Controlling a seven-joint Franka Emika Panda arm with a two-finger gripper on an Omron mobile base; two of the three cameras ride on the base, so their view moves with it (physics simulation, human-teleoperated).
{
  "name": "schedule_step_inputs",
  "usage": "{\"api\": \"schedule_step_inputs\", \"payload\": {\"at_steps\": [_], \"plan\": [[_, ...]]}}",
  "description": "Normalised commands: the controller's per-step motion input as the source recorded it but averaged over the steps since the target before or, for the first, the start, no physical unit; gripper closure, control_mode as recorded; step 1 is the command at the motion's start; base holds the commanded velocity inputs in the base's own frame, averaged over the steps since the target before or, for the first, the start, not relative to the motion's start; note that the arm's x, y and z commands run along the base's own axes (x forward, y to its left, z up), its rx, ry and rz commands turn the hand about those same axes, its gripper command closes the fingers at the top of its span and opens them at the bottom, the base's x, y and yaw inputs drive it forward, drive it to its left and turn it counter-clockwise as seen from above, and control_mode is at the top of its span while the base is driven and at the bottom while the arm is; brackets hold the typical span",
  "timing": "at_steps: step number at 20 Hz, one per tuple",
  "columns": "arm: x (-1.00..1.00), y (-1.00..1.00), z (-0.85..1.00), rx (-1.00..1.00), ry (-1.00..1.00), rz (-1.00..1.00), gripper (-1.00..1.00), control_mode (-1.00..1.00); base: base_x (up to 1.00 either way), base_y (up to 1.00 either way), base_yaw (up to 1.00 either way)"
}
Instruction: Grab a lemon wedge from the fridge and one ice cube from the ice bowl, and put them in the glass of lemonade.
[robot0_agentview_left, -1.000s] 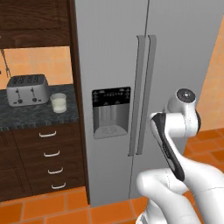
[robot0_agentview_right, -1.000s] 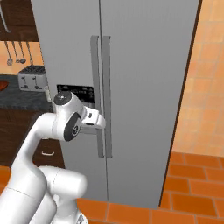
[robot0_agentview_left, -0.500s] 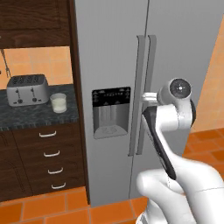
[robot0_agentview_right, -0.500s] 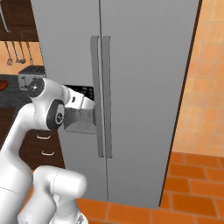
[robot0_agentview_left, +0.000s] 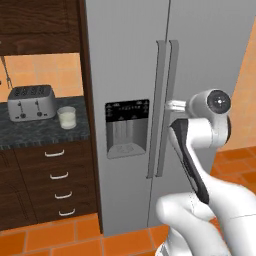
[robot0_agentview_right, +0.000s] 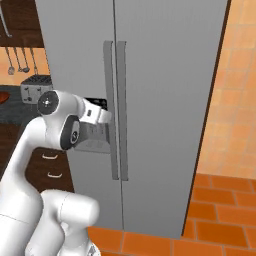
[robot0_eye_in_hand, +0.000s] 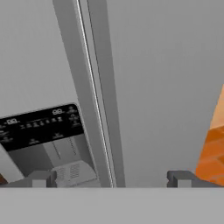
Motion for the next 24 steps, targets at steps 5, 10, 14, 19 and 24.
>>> {"api": "schedule_step_inputs", "payload": {"at_steps": [5, 10, 14, 19, 24], "plan": [[0.22, -0.28, 0.10, 0.05, 0.31, 0.11, -1.00, -1.00, 0.00, 0.00, 0.00], [0.23, -0.04, 0.00, 0.00, 0.07, 0.00, -1.00, -1.00, 0.00, 0.00, 0.00], [0.71, 0.00, -0.02, 0.00, 0.16, 0.00, -1.00, -1.00, 0.00, 0.00, 0.00], [0.27, -0.01, -0.52, -0.02, -0.17, 0.00, -1.00, -1.00, 0.00, 0.00, 0.00], [0.60, -0.04, -0.49, -0.04, -0.18, 0.00, -1.00, -1.00, 0.00, 0.00, 0.00]]}}
